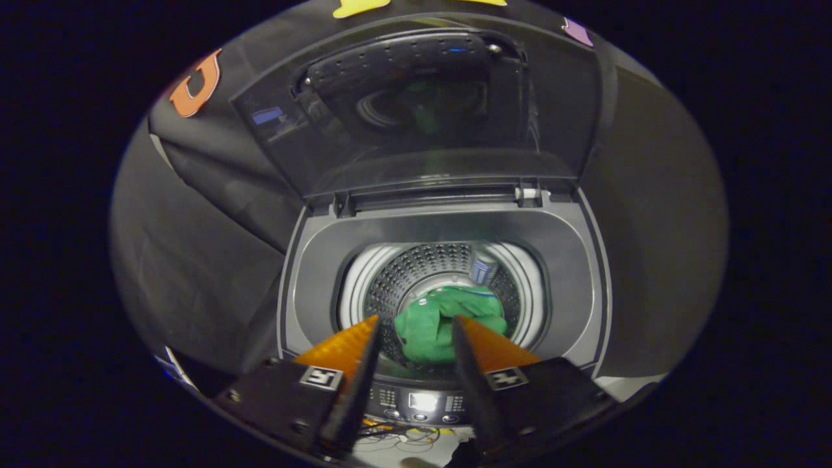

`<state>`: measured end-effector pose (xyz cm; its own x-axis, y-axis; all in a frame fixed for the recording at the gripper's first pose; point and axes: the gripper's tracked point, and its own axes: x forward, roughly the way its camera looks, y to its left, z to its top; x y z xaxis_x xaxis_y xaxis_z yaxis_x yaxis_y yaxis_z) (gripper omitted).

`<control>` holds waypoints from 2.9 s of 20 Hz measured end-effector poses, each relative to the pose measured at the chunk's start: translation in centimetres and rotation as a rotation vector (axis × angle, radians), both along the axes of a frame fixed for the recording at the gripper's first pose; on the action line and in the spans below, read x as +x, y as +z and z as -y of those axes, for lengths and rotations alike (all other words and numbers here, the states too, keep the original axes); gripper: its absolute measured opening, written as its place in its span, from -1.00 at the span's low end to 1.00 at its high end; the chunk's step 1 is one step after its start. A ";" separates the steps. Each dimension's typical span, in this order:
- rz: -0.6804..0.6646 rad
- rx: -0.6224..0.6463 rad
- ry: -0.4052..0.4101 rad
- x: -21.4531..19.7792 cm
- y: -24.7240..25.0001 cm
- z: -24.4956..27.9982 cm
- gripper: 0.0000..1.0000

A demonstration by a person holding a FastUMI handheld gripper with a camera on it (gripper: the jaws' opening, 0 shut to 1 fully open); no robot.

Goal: Put the clothes into the washing machine and then close the washing machine lid.

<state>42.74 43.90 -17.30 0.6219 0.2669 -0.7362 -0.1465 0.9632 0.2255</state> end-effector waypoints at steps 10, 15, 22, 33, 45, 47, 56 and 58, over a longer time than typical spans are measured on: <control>0.110 -0.006 0.017 -0.5 4.3 1.9 0.82; 0.197 -0.010 0.015 0.2 8.9 3.1 0.82; 0.385 -0.037 0.035 2.7 15.9 3.6 0.82; 0.557 -0.054 0.012 8.6 24.4 2.0 0.83; 0.479 -0.086 -0.042 15.6 24.9 -0.2 0.83; 0.445 -0.092 -0.062 16.5 24.0 0.0 0.83; 0.381 -0.098 -0.126 16.7 22.1 0.2 0.83; 0.394 -0.102 -0.130 16.6 22.0 0.2 0.83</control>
